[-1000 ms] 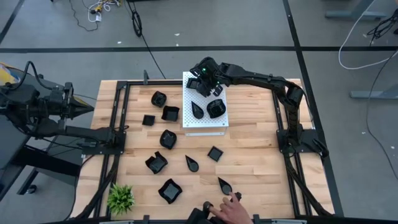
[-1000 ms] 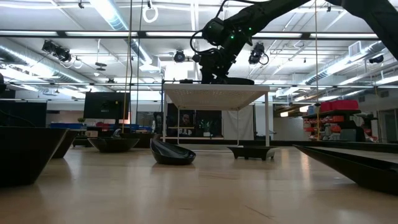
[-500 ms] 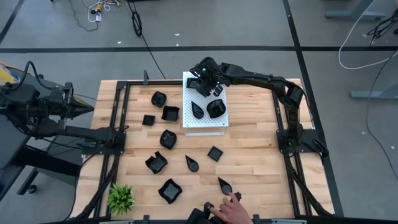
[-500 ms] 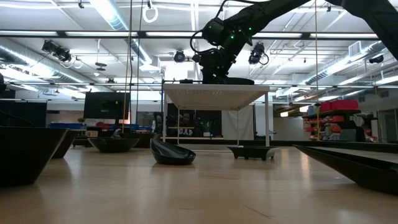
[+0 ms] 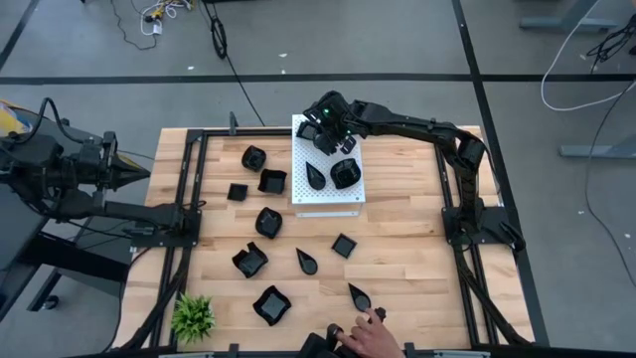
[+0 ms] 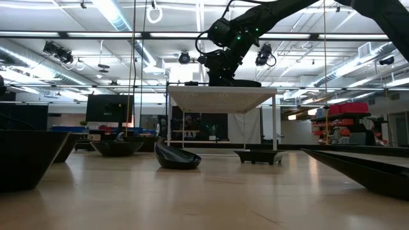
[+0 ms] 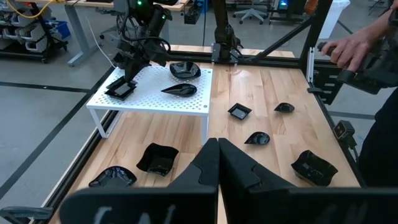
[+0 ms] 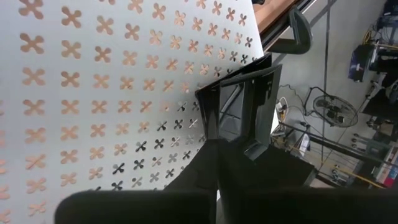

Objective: Pick & Place Mini shaped plates
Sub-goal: Stack the square plate on top of the square plate on the shelf

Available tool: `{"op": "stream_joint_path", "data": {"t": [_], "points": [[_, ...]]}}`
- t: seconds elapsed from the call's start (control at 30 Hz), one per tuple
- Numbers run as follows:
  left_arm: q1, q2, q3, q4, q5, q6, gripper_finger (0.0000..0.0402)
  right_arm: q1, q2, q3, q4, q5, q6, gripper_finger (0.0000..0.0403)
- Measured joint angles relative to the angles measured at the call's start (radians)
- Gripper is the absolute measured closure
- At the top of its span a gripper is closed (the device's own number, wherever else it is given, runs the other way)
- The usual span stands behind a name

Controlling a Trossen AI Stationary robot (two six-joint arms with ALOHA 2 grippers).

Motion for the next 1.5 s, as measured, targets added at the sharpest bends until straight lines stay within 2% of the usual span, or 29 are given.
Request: {"op": "stream_joint_path", "data": {"t": [0.3,0.43,0.6,0.77,1.13,1.5], "points": [[0.0,0.0,0.0,0.0,0.0,0.0,0.0399,0.0,-0.026,0.0,0.003,-0.005,0.0,0.0401],[0.0,0.0,0.0,0.0,0.0,0.0,0.0399,-0.001,-0.026,0.0,0.02,-0.057,0.0,0.0401],[0.0,0.0,0.0,0.0,0.0,0.0,0.0399,-0.002,-0.026,0.0,0.025,-0.061,-0.002,0.0402],[0.0,0.0,0.0,0.0,0.0,0.0,0.0399,-0.022,-0.026,0.0,0.026,-0.064,-0.074,0.0402],[0.0,0.0,0.0,0.0,0.0,0.0,0.0399,-0.038,-0.027,-0.013,0.062,-0.108,-0.109,0.0403],[0.0,0.0,0.0,0.0,0.0,0.0,0.0399,-0.038,-0.026,-0.058,0.119,-0.082,-0.111,0.0403]]}}
